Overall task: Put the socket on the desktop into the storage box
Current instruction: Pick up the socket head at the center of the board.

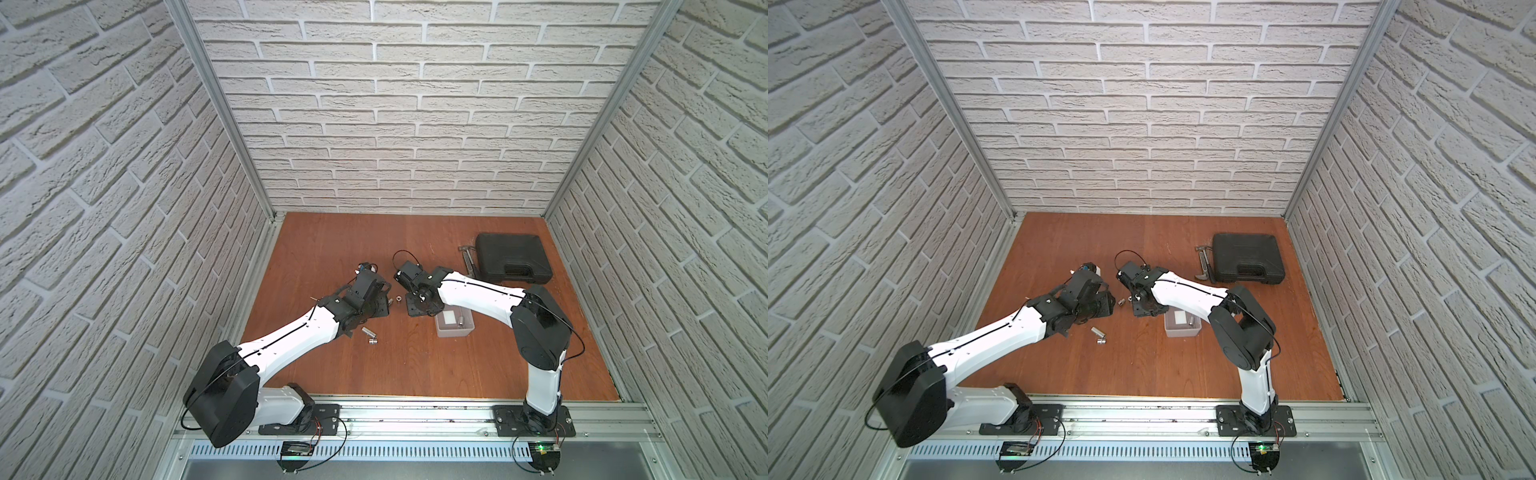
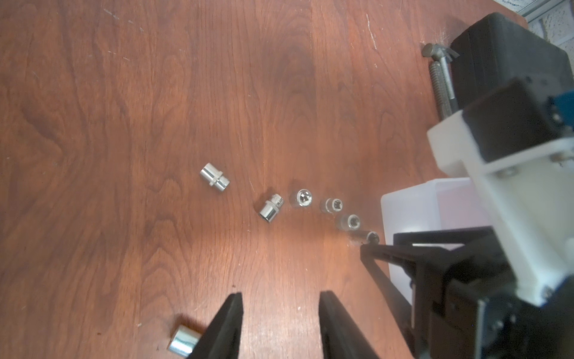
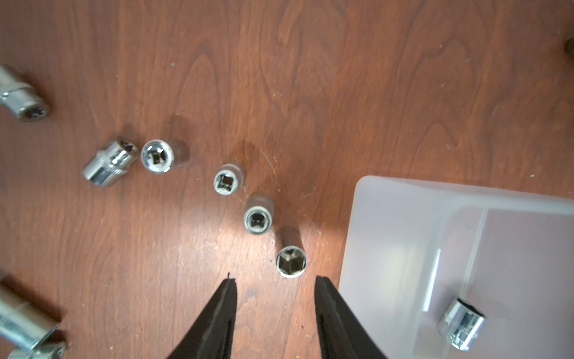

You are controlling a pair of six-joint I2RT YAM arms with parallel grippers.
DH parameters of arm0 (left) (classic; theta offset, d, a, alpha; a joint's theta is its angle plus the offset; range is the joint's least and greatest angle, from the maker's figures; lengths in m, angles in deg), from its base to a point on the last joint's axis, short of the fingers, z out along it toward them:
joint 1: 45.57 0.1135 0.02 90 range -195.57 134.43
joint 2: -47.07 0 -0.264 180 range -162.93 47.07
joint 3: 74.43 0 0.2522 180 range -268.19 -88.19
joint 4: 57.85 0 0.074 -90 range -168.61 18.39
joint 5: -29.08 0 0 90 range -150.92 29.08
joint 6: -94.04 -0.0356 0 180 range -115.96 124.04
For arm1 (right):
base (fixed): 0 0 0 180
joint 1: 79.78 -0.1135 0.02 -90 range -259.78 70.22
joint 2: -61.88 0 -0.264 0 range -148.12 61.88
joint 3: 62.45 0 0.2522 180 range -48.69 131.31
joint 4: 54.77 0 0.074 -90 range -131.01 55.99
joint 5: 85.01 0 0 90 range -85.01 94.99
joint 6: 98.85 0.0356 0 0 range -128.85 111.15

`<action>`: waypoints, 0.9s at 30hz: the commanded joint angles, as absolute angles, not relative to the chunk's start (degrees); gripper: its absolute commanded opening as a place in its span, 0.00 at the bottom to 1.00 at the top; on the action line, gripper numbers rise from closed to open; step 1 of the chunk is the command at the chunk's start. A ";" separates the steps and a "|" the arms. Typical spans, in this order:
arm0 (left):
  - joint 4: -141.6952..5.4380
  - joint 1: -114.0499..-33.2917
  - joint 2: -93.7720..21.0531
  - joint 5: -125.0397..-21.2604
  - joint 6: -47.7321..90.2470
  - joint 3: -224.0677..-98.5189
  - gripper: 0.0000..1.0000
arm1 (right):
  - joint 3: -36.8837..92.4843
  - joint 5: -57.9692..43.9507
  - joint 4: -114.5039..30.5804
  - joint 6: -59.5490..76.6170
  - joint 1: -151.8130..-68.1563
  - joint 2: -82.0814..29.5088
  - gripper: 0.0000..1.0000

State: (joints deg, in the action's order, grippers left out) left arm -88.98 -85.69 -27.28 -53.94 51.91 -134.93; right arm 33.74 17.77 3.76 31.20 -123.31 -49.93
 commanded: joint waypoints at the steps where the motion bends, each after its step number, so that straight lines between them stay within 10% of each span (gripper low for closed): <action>1: -86.84 -85.30 -26.92 -54.42 52.31 -134.00 0.46 | 35.21 19.03 4.19 30.91 -123.06 -51.06 0.47; 27: -86.55 -85.30 -27.07 -54.15 52.39 -133.10 0.46 | 35.69 18.28 2.16 29.04 -121.61 -54.69 0.37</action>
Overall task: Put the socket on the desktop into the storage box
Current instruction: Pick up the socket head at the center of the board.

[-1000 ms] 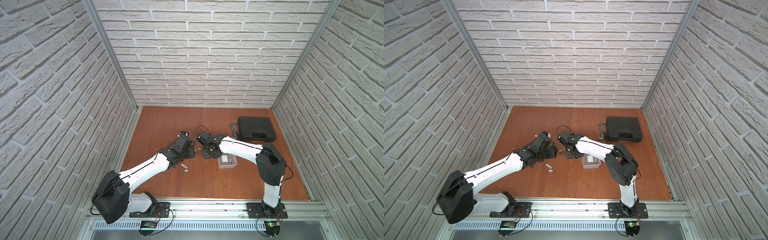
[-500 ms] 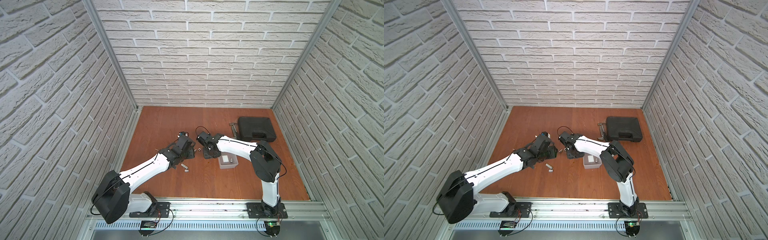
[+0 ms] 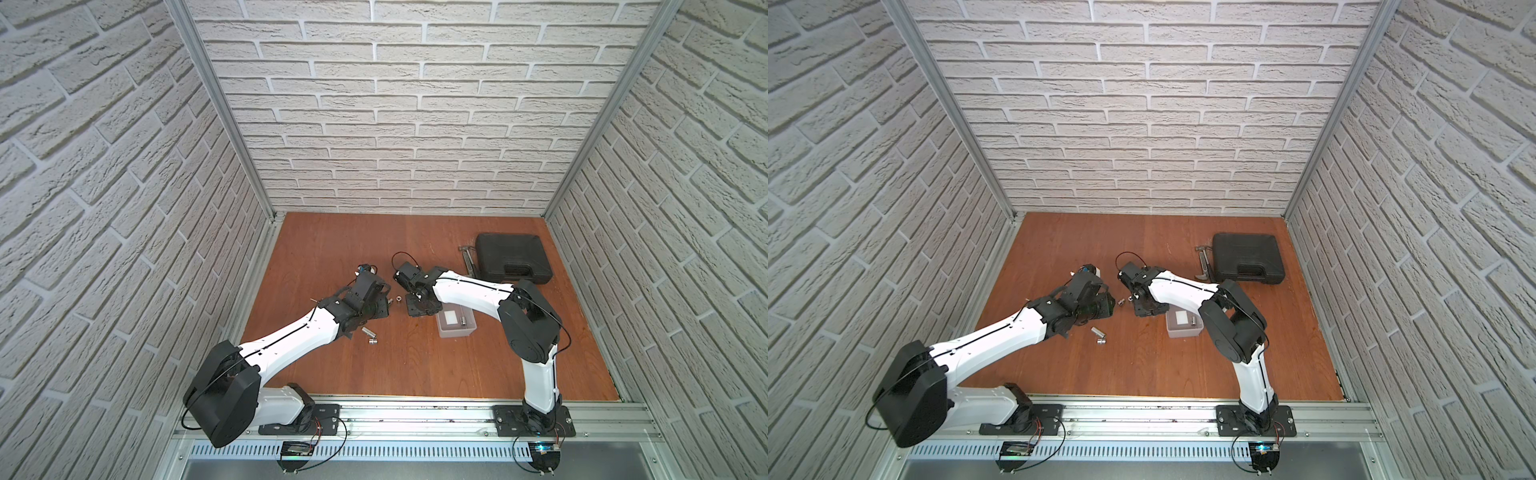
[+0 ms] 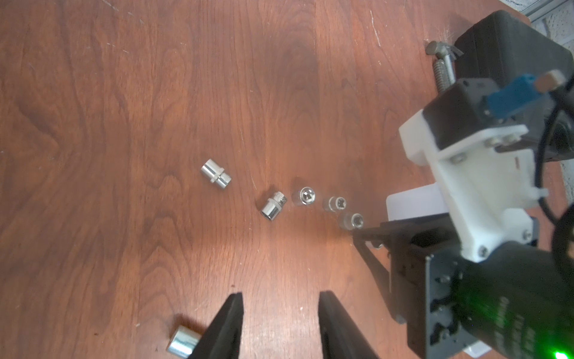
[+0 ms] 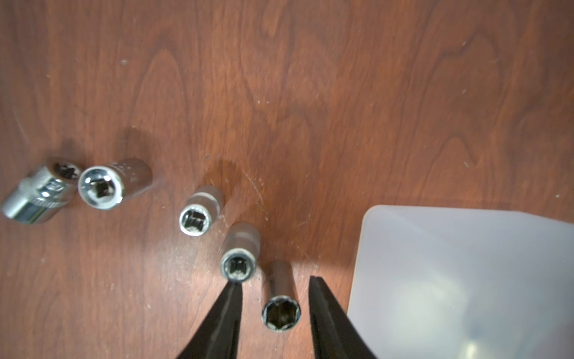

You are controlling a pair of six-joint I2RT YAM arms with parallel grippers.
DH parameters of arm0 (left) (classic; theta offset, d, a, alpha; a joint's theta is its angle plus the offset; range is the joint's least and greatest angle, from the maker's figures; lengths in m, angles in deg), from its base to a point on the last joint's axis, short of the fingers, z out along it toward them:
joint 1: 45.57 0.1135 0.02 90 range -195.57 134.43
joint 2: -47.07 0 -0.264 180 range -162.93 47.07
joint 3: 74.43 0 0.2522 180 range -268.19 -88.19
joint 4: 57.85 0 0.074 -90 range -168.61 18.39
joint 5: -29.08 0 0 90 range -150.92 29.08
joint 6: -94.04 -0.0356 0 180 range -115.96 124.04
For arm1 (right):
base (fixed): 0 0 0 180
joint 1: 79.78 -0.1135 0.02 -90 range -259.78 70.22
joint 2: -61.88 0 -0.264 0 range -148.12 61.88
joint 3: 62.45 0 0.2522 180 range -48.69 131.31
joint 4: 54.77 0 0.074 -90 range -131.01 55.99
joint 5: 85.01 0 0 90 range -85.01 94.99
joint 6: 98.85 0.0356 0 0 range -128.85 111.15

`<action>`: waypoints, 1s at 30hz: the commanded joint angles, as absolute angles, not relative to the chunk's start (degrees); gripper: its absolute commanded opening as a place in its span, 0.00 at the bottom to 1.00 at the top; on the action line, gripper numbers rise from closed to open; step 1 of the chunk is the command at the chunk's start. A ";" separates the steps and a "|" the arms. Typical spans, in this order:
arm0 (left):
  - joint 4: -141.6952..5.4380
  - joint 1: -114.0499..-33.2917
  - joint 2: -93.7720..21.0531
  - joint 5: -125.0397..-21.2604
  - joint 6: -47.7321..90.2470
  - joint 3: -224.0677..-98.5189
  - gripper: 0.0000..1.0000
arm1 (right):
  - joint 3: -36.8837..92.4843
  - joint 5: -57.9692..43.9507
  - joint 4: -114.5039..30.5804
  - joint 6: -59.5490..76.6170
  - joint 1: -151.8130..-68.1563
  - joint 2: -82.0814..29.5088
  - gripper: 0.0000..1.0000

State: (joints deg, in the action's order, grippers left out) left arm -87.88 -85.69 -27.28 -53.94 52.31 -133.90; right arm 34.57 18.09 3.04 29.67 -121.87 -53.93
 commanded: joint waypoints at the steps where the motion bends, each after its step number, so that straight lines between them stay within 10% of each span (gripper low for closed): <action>1: -86.43 -85.30 -27.16 -54.15 52.42 -133.11 0.45 | 35.70 18.16 2.14 29.03 -121.59 -54.81 0.35; 17: -86.54 -85.34 -27.45 -54.14 52.38 -133.54 0.45 | 34.26 16.87 1.34 29.17 -121.60 -53.60 0.03; 30: -83.38 -85.26 -26.41 -55.67 52.20 -132.14 0.44 | 23.69 1.72 -14.79 28.05 -121.30 -41.98 0.02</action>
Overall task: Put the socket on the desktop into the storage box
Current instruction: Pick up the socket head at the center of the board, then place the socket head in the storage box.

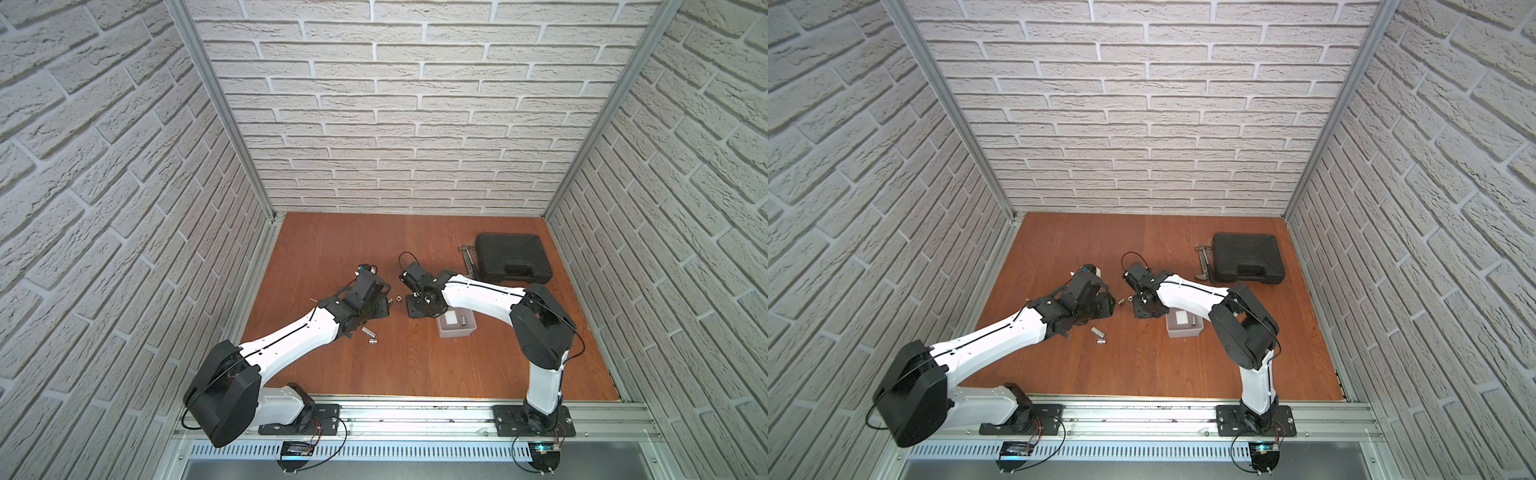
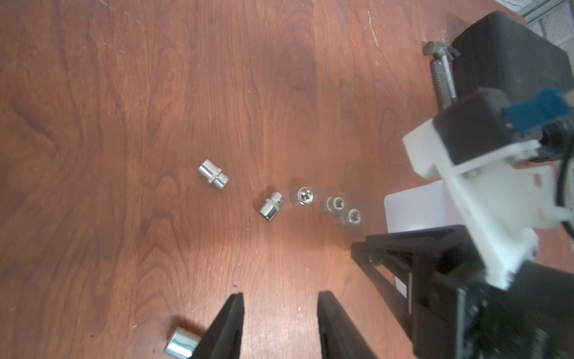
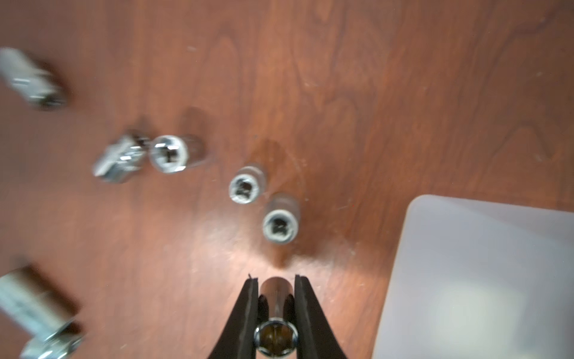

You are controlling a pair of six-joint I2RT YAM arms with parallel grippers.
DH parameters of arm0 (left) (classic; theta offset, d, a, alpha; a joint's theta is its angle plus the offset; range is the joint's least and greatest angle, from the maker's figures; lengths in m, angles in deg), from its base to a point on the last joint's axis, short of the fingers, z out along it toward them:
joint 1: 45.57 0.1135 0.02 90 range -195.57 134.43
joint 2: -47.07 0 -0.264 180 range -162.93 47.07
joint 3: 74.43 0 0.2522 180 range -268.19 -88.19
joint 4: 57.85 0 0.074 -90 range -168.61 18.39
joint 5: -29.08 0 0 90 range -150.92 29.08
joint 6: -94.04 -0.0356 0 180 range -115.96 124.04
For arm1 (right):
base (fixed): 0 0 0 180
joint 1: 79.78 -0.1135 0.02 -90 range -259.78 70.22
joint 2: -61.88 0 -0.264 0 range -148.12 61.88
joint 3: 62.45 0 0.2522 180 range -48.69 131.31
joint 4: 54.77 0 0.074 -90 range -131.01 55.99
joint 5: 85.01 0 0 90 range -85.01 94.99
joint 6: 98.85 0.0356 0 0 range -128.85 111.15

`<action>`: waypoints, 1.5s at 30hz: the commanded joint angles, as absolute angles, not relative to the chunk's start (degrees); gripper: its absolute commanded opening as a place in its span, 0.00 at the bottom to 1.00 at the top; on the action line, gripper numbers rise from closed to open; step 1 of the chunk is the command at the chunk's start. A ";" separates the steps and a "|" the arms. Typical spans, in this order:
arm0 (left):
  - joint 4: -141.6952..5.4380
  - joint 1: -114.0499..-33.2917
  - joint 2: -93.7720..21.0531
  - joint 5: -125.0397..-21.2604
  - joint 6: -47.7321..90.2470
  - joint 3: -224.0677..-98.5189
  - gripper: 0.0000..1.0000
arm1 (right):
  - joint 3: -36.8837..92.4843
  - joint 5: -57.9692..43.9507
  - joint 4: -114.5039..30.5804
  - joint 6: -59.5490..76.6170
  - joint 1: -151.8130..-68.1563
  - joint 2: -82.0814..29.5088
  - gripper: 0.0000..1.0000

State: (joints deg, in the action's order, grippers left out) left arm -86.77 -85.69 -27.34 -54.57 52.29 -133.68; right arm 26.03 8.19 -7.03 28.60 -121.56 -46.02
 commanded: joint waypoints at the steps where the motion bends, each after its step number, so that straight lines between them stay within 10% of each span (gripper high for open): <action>1: -82.09 -85.14 -26.17 -56.48 52.16 -131.59 0.44 | 22.28 -0.48 -17.28 28.23 -121.08 -40.93 0.02; 17: -60.75 -83.44 -25.03 -71.95 57.92 -125.60 0.44 | 11.98 -17.05 -35.94 32.34 -116.89 -33.15 0.02; 45: -66.26 -83.98 -28.95 -70.20 56.51 -128.05 0.42 | 3.97 -0.88 -17.87 32.42 -108.47 -9.09 0.02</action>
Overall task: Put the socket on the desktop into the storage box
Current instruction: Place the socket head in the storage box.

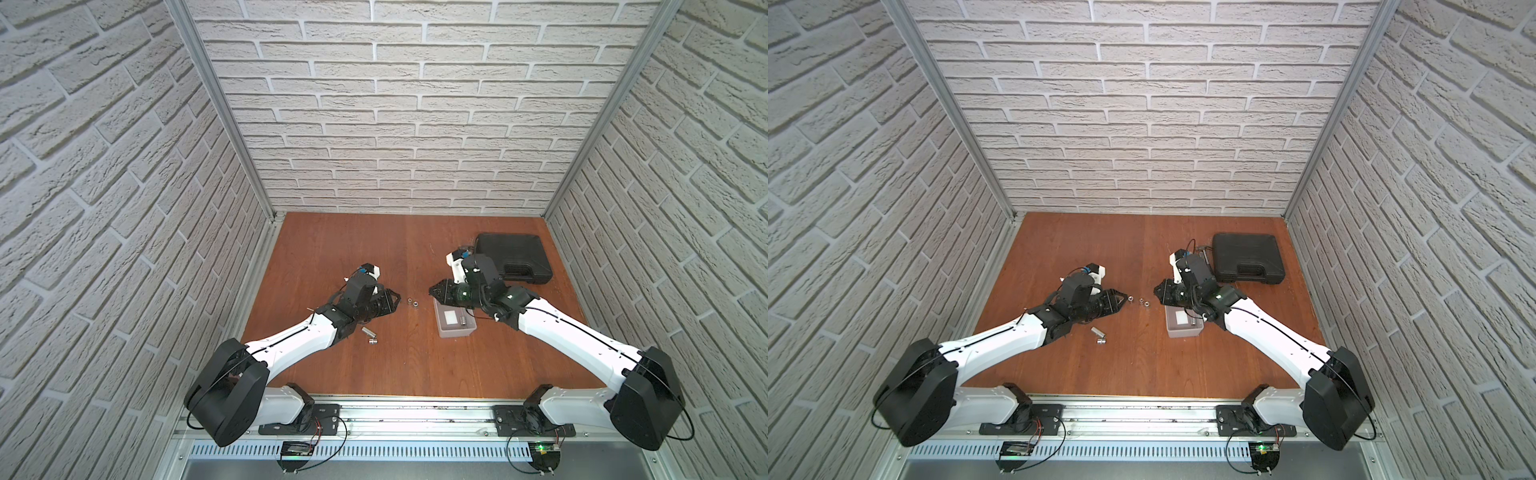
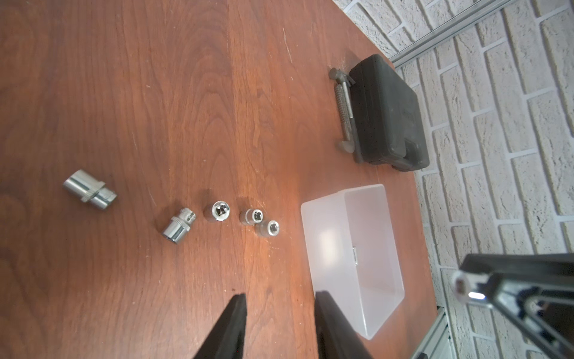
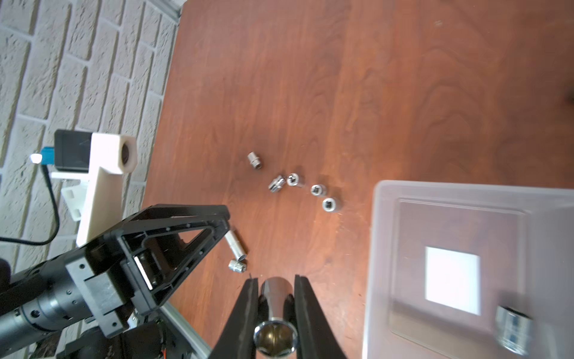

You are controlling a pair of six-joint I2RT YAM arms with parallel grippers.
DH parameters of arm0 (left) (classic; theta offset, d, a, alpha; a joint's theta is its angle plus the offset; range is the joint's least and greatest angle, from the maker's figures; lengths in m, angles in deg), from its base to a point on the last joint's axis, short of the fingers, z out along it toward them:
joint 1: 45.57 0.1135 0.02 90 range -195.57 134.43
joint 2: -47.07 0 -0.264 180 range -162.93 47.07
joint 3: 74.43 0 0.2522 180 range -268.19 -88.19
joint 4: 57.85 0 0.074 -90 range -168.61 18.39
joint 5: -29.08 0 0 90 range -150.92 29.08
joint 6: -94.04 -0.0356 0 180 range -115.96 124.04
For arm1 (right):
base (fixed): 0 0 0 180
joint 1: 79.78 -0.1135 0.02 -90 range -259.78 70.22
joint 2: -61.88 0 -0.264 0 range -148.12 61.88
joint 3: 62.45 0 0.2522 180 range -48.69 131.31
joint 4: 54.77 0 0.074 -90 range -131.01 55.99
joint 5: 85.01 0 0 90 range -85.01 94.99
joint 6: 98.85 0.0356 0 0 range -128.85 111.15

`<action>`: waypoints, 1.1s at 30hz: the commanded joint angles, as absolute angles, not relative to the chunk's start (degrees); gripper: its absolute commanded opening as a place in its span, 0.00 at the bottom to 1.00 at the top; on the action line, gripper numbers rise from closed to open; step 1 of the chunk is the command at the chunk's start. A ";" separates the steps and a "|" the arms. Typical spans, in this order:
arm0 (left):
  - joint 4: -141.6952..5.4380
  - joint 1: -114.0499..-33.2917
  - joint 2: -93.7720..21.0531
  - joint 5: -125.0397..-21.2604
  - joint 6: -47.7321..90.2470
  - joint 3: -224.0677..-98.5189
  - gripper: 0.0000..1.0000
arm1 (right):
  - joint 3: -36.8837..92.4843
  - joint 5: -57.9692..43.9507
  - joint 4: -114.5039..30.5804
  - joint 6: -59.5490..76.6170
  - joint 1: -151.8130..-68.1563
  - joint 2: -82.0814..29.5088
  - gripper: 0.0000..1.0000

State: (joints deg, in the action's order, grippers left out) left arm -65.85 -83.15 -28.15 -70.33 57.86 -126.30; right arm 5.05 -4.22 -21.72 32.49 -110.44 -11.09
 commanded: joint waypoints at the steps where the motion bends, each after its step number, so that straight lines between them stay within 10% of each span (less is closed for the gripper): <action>1: -66.66 -84.22 -29.18 -70.11 56.12 -128.44 0.42 | 3.87 -0.44 -16.62 32.62 -107.37 -8.65 0.02; 33: -74.07 -87.69 -33.02 -67.07 51.70 -133.80 0.41 | 2.38 6.59 -7.15 30.38 -103.07 -8.78 0.02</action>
